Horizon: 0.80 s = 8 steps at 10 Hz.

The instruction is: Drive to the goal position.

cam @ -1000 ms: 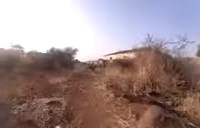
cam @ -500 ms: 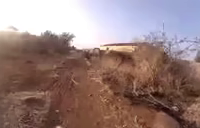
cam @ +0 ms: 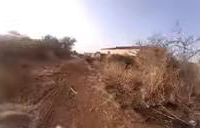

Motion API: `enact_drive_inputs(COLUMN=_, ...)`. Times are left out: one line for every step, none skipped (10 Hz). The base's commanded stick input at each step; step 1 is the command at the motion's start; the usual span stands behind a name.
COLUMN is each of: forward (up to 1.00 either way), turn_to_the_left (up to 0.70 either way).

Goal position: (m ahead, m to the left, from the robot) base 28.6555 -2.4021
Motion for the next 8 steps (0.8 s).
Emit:
enact_drive_inputs(forward=0.7, turn_to_the_left=0.0)
enact_drive_inputs(forward=0.7, turn_to_the_left=0.0)
enact_drive_inputs(forward=0.7, turn_to_the_left=0.0)
enact_drive_inputs(forward=0.7, turn_to_the_left=0.0)
enact_drive_inputs(forward=0.7, turn_to_the_left=0.0)
enact_drive_inputs(forward=0.7, turn_to_the_left=0.0)
enact_drive_inputs(forward=0.7, turn_to_the_left=0.0)
enact_drive_inputs(forward=0.7, turn_to_the_left=0.35)
